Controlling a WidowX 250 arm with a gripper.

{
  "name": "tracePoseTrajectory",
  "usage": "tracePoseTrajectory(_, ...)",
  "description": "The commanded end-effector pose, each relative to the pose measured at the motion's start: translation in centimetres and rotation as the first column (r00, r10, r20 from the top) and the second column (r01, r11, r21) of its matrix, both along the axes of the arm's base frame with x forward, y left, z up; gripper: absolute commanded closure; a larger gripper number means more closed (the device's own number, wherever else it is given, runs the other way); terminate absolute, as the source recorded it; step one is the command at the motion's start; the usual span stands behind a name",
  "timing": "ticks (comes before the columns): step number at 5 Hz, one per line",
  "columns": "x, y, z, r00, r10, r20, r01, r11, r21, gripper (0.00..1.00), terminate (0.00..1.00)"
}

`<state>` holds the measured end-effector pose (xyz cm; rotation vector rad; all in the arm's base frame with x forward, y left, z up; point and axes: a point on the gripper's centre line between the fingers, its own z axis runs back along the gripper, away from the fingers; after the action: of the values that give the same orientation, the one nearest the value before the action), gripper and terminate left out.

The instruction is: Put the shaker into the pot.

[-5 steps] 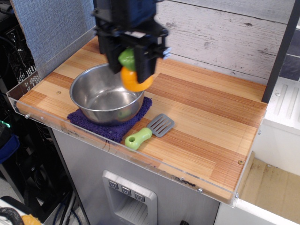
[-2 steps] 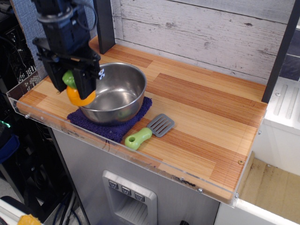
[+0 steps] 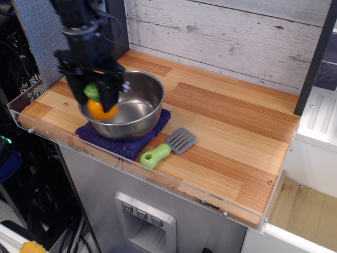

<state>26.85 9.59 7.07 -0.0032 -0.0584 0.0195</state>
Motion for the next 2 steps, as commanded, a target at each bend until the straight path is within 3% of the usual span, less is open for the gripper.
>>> tracePoseTrajectory(1, 3.06, -3.56, -0.72, 0.998, -0.060, 0.029, 0.060, 0.998, -0.014, 1.00, 0.00)
tracePoseTrajectory(2, 3.73, -4.51, -1.65, 0.999, -0.044, 0.015, 0.044, 0.998, -0.039, 0.00, 0.00)
